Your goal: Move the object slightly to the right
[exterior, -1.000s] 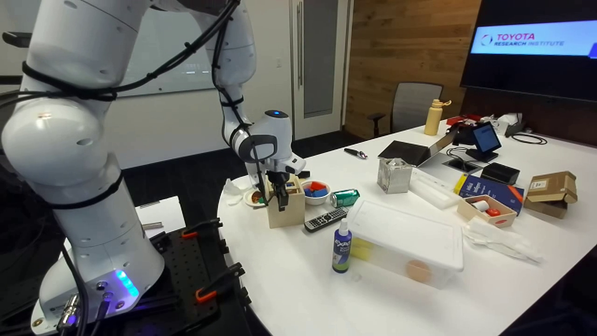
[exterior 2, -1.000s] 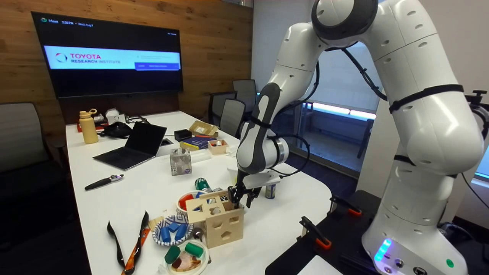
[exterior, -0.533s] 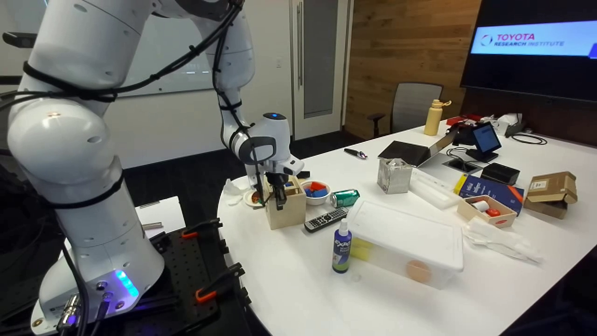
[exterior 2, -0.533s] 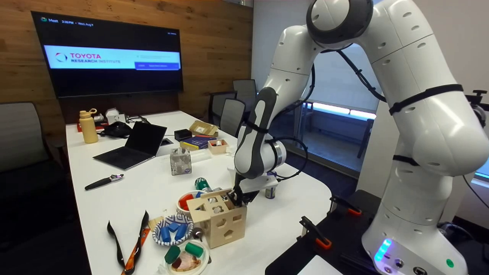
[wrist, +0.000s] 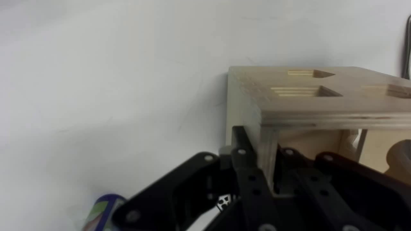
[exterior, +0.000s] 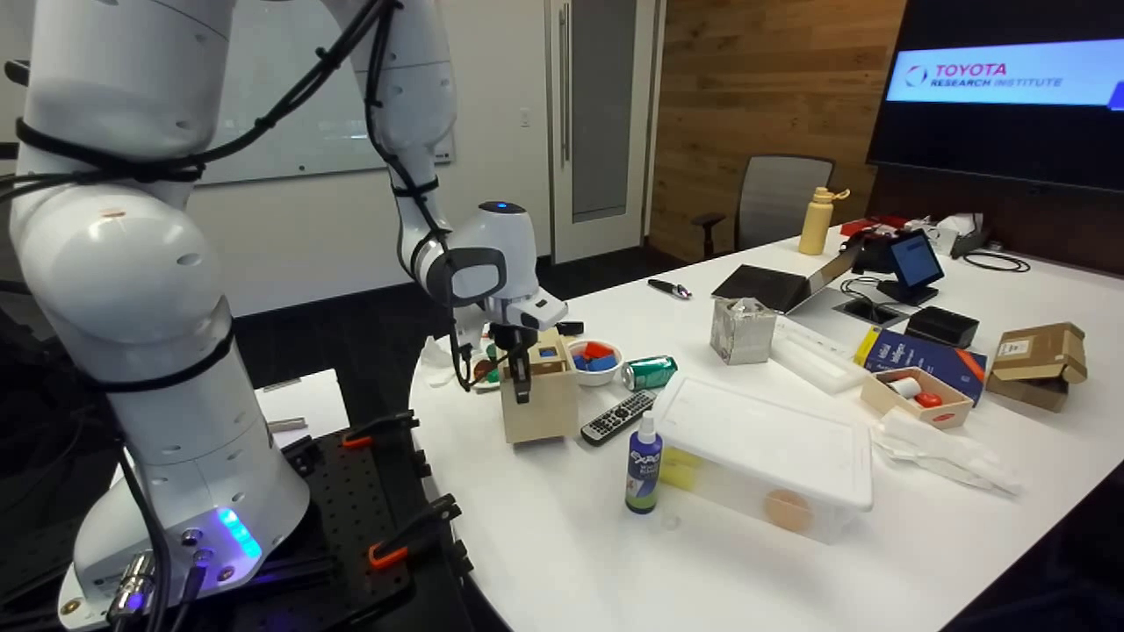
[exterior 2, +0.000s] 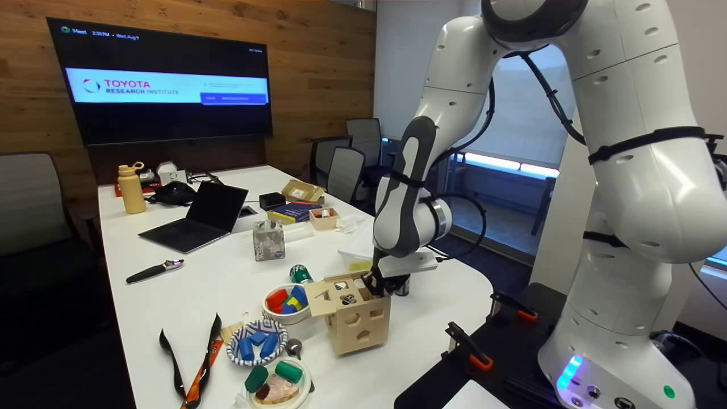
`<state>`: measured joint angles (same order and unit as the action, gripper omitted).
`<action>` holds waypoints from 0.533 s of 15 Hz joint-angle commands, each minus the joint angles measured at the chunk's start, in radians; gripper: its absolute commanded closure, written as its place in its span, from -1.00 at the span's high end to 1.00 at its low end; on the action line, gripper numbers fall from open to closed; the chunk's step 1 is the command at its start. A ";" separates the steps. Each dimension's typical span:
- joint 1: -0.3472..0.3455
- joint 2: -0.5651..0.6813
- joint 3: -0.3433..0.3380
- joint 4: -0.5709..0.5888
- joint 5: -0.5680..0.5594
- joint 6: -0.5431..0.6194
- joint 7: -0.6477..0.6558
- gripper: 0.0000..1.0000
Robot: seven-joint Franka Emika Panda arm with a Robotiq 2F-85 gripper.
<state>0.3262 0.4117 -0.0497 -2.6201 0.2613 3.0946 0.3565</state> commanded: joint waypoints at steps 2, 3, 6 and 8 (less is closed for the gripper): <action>0.054 -0.206 -0.092 -0.196 -0.015 0.003 0.080 -0.93; 0.043 -0.217 -0.112 -0.220 -0.017 0.011 0.088 -0.93; 0.024 -0.152 -0.201 -0.183 -0.038 0.023 0.102 -0.93; 0.016 -0.132 -0.264 -0.174 -0.050 0.037 0.090 -0.93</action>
<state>0.3479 0.2684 -0.2446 -2.7934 0.2443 3.0946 0.4199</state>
